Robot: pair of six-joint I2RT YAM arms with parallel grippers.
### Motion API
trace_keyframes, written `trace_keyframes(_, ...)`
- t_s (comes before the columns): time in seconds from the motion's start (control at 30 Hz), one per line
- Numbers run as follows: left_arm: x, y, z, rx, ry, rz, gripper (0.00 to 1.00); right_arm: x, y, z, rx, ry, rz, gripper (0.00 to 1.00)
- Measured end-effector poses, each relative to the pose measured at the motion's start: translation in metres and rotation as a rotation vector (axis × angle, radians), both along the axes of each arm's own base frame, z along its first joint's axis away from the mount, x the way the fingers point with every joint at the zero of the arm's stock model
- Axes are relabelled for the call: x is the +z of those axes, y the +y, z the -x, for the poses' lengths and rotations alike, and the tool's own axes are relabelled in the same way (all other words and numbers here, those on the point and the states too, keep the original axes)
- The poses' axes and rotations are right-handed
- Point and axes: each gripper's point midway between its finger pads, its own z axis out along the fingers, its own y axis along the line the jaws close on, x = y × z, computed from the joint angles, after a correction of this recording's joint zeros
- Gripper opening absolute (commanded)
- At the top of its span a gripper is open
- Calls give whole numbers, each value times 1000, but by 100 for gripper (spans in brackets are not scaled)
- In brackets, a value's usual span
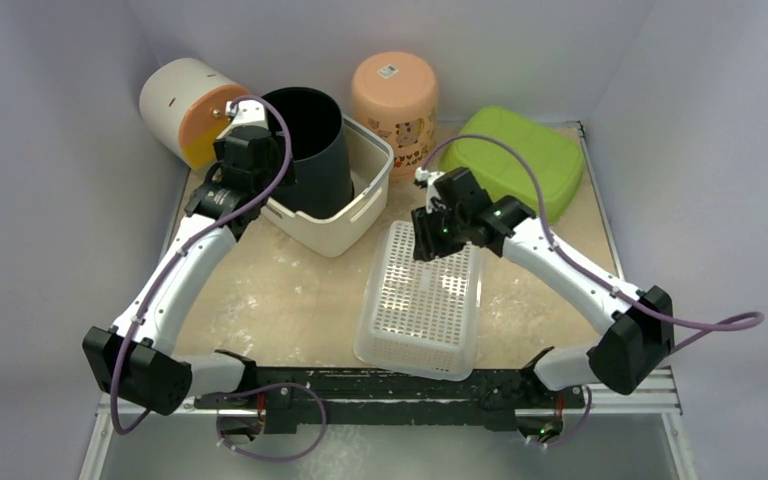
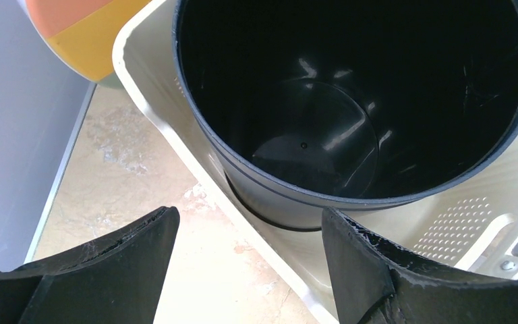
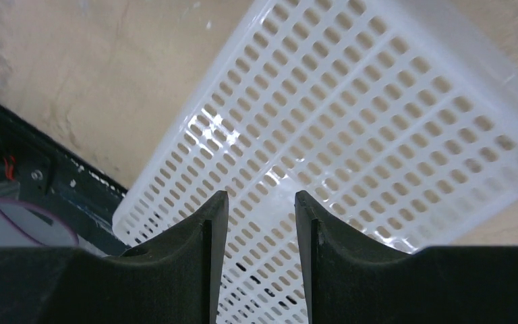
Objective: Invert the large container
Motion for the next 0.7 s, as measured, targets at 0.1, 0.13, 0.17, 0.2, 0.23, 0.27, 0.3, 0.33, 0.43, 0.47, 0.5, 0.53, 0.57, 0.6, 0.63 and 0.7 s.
trace_keyframes(0.1,-7,-1,-3,0,19,-7,78,-24,9,19,40,59,28,44)
trace_keyframes(0.13,-9,-1,-3,0,24,-9,78,-31,9,22,36,75,36,45)
trace_keyframes(0.17,-11,-1,-4,0,32,-11,78,-38,8,22,27,89,45,45)
trace_keyframes(0.2,-13,-1,-4,-1,39,-14,78,-43,6,22,13,94,54,46)
trace_keyframes(0.23,-15,-1,-4,-1,44,-16,78,-49,5,21,-1,104,59,47)
trace_keyframes(0.27,-15,-1,-4,-1,47,-17,78,-54,5,20,-17,113,60,47)
trace_keyframes(0.3,-16,-1,-5,-2,52,-20,78,-59,5,20,-33,119,60,47)
trace_keyframes(0.33,-16,-2,-5,-3,52,-22,78,-62,5,18,-45,122,62,48)
trace_keyframes(0.43,-14,-1,-5,-9,53,-33,78,-65,9,9,-83,108,48,48)
trace_keyframes(0.47,-14,-1,-5,-10,54,-35,78,-67,10,4,-102,110,46,48)
trace_keyframes(0.5,-14,-1,-5,-12,56,-41,78,-70,11,1,-119,117,45,48)
trace_keyframes(0.53,-14,-1,-5,-13,56,-42,78,-71,10,-2,-136,123,42,48)
trace_keyframes(0.57,-14,-1,-5,-13,56,-42,78,-70,10,-6,-155,122,29,48)
trace_keyframes(0.6,-13,-1,-5,-13,56,-43,78,-69,9,-12,-179,118,8,48)
trace_keyframes(0.63,-14,-1,-5,-14,56,-43,78,-69,5,-19,-207,115,-14,48)
trace_keyframes(0.7,-13,-1,-5,-14,56,-44,78,-70,-8,-36,-276,120,-78,48)
